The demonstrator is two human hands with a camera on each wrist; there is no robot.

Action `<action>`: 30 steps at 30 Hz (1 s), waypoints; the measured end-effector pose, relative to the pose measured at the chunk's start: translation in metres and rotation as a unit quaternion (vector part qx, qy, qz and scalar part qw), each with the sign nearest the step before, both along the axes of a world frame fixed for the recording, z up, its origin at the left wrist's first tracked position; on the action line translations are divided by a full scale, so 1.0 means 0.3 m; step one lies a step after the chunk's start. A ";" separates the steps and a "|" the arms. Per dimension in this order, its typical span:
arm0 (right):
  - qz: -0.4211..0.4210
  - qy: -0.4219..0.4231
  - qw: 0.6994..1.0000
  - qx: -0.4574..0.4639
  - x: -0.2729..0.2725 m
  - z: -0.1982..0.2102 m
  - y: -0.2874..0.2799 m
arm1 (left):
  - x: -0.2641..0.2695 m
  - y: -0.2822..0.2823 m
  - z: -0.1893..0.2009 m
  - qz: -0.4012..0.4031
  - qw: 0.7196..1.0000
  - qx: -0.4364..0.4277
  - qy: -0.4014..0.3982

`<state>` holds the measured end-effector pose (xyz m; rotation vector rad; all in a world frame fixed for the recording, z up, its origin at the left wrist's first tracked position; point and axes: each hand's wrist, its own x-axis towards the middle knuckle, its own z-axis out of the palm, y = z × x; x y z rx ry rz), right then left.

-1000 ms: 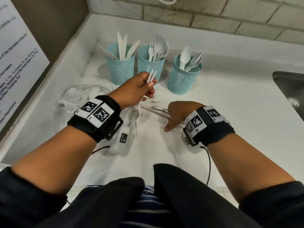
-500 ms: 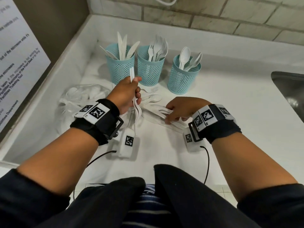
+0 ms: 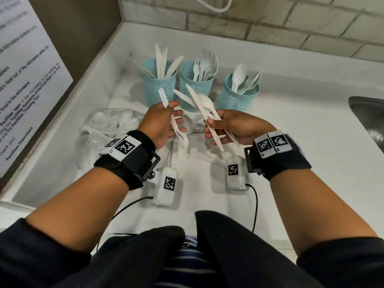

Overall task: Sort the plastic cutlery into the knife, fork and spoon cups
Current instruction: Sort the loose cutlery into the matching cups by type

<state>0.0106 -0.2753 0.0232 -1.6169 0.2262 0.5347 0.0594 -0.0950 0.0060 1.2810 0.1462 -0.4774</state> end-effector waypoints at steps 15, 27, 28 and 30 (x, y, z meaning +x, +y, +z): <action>0.072 -0.025 0.981 -0.180 0.040 -0.006 0.119 | -0.007 -0.005 0.001 -0.034 0.997 -0.061 -0.021; -0.010 -0.074 0.991 -0.108 0.057 -0.014 0.098 | 0.011 0.021 0.007 -0.038 0.996 -0.082 -0.026; -0.014 -0.085 0.990 -0.111 0.059 -0.015 0.099 | 0.012 0.023 0.007 -0.039 0.996 -0.079 -0.030; -0.026 -0.112 0.984 -0.139 0.062 -0.014 0.096 | 0.015 0.027 0.009 -0.039 0.996 -0.076 -0.037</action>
